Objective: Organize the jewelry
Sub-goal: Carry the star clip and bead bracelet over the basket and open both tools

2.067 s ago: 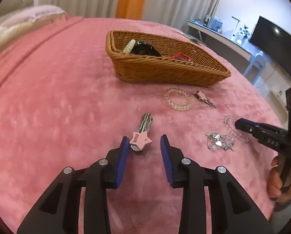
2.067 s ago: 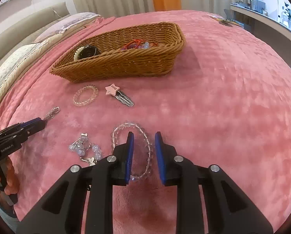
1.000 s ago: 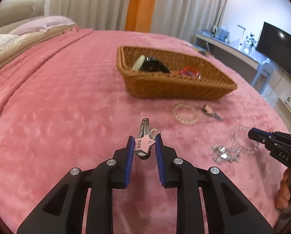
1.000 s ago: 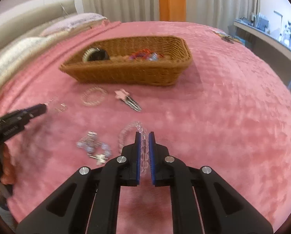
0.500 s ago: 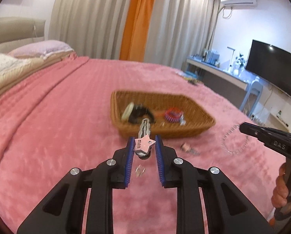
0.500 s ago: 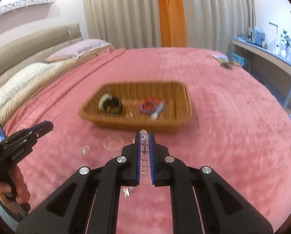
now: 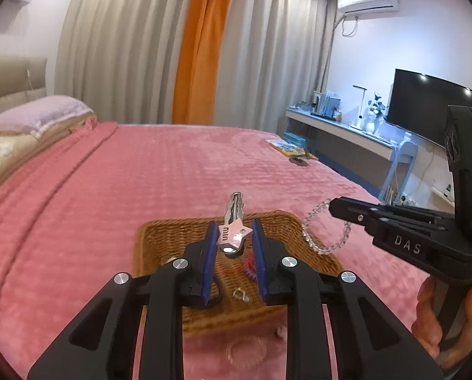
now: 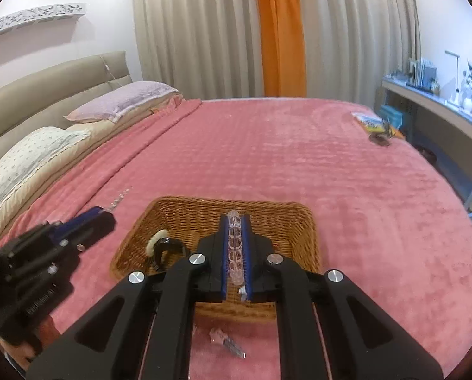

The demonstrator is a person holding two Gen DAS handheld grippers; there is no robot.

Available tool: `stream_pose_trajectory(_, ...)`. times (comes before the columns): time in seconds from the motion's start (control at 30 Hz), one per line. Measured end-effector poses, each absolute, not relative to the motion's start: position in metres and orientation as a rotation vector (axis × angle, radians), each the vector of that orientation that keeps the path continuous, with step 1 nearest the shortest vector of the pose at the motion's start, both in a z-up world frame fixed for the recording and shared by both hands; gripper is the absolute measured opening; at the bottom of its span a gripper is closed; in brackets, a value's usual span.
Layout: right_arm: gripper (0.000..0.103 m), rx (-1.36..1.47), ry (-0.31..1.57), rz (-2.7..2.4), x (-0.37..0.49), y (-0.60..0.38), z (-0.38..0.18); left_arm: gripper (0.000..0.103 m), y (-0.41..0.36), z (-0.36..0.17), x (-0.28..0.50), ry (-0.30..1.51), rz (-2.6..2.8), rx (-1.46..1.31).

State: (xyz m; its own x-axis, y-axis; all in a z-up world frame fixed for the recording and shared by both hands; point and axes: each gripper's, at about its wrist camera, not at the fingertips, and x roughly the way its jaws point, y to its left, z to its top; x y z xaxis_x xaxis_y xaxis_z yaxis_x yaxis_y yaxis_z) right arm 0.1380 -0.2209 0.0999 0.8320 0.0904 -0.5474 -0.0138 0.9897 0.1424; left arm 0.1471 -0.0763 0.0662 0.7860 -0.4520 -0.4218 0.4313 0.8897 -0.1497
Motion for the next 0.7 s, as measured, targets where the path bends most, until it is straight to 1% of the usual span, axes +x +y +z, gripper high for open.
stream_pose_trajectory(0.17, 0.006, 0.172, 0.646, 0.059, 0.175, -0.226, 0.061, 0.02, -0.09, 0.033, 0.18, 0.516, -0.475, -0.05)
stream_pose_trajectory(0.37, 0.006, 0.206, 0.708, 0.072, 0.194, -0.235, 0.016, 0.02, -0.096, 0.002, 0.197, 0.566, -0.475, -0.03)
stream_pose_trajectory(0.6, 0.007, 0.236, 0.739, 0.057, 0.2, -0.246, -0.002, 0.021, -0.098, -0.012, 0.203, 0.611, -0.481, -0.013)
stream_pose_trajectory(0.63, 0.007, 0.241, 0.739, 0.061, 0.2, -0.247, -0.002, 0.021, -0.099, -0.012, 0.202, 0.61, -0.485, -0.016)
stream_pose_trajectory(0.67, 0.008, 0.245, 0.736, 0.063, 0.198, -0.248, -0.002, 0.027, -0.097, -0.012, 0.201, 0.611, -0.491, -0.02)
stream_pose_trajectory(0.7, 0.013, 0.247, 0.731, 0.063, 0.197, -0.249, -0.002, 0.031, -0.096, -0.011, 0.199, 0.609, -0.496, -0.025)
